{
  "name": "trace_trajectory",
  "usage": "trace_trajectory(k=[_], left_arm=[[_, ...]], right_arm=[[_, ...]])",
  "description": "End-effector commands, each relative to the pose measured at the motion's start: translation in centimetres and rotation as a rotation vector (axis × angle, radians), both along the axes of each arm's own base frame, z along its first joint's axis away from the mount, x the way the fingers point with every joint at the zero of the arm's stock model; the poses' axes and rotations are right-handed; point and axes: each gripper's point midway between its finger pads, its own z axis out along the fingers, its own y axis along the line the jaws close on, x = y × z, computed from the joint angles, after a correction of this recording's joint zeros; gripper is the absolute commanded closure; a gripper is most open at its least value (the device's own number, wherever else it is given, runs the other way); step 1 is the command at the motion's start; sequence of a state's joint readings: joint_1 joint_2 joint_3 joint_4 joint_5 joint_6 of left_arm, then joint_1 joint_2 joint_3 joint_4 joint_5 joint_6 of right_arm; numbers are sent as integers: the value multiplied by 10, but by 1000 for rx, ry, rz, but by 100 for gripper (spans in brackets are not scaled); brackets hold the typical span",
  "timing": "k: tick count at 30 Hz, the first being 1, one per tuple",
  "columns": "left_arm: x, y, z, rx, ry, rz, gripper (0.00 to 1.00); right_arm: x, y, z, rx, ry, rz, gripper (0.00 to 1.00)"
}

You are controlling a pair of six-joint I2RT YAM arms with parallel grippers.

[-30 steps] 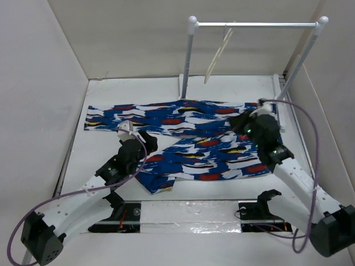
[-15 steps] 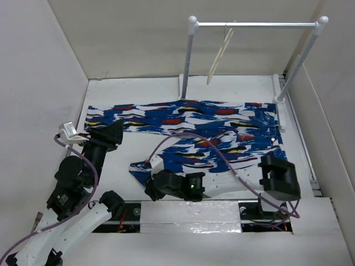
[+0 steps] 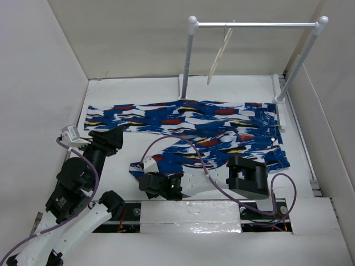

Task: Place the trousers on the hanger
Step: Flatten out the trousers at the center of the board.

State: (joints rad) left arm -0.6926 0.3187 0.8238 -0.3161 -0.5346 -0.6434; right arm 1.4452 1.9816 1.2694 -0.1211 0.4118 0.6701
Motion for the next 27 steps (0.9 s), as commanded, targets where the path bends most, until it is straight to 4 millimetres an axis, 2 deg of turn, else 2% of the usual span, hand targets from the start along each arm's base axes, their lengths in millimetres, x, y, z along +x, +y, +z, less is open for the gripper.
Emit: trace_trajectory(k=[1,3,4,5,6,7,9,10,11,12,13,14,15,16,17,18,19,21,22,23,25,26,27], left_arm=[[1,-2,0,3,-18,-5,51],[2,-3,0,7,-15,-10,51],[3,-4,-2,14,-7,-9,51],[3,-3,0,15,-6,-6,51],[4,-5,-1,12,-1,-9,50],[5,-6,-1,7,-6,-13,50],[6,-9,0,5,-9,-20,49],[7,-10,2,2,-12,-20,49],[9,-11,3,7,-6,-17,49],[11,-12,4,11,-3,-17,49],[13,-14,5,15,-1,-19,49],[16,-19,5,24,8,-29,48],[19,-23,4,29,14,-35,48],[22,-25,6,24,8,-36,48],[29,-31,0,47,26,-36,48],[33,-34,-2,55,34,-38,48],[37,-39,-2,55,33,-41,48],[50,-56,-17,84,74,-72,48],[55,-63,-19,82,77,-83,48],[63,-73,-33,109,118,-100,48],[71,-81,-44,121,149,-106,48],[76,-84,-56,140,179,-100,48],[78,-85,-62,142,193,-93,48]], right_arm=[[14,8,-1,37,11,-83,56],[16,16,4,68,20,-69,74],[17,26,19,129,7,-57,85],[18,28,30,158,-8,-46,88],[21,34,67,240,-44,-32,92],[23,39,93,307,-68,-27,95],[37,32,138,401,-100,-21,95],[39,24,199,545,-127,-18,95],[44,15,227,617,-143,-17,95],[54,-2,233,654,-135,-14,95],[57,-24,289,811,-167,-15,94],[62,-38,299,857,-165,-22,93],[64,-53,283,863,-122,-40,93],[80,-71,284,890,-128,-85,91],[83,-89,291,923,-126,-107,91],[88,-99,278,931,-81,-158,90],[103,-117,238,875,-51,-232,90],[107,-136,212,877,-8,-287,90],[105,-148,177,826,20,-315,89],[104,-155,162,803,34,-334,89],[96,-165,132,744,76,-347,87],[89,-173,107,688,104,-355,87],[79,-173,96,662,127,-342,86]])
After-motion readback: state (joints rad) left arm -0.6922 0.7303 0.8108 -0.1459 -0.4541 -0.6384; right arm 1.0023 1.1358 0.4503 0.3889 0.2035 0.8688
